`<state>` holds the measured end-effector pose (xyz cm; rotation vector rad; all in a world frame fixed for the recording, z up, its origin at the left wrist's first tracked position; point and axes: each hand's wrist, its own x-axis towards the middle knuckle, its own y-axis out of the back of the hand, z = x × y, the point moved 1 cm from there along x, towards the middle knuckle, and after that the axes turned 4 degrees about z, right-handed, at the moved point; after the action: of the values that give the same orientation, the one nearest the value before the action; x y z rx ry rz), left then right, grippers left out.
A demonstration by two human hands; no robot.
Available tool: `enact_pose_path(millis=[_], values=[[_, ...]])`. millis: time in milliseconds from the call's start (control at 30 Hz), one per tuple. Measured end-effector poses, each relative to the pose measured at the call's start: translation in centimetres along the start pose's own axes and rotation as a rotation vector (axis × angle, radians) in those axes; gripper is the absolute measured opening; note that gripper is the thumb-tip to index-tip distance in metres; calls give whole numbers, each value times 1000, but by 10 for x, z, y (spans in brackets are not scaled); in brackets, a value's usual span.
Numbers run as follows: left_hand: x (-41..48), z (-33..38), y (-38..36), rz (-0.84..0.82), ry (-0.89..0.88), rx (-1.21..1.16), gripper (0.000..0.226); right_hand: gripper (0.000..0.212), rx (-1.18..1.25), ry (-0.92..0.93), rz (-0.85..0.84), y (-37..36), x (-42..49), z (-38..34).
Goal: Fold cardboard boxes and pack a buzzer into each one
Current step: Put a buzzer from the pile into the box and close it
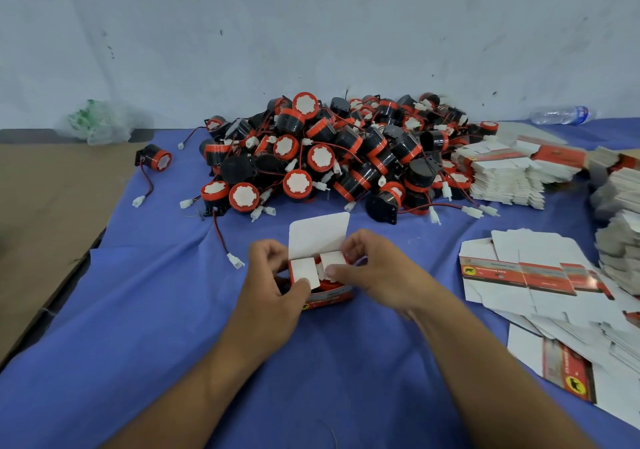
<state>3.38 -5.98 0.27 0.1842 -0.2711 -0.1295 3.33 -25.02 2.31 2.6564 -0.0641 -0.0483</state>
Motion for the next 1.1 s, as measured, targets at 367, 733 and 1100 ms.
enact_pose_path(millis=[367,733,1100], values=[[5,-4,20,-229,-237,272,42,47,-147,262,-364,11,-7,1],[8,-2,19,-155,-257,226,32,48,-121,360,-193,11,-4,3],[5,-2,22,-225,-254,265,35,38,-52,227,-319,3,-9,0]])
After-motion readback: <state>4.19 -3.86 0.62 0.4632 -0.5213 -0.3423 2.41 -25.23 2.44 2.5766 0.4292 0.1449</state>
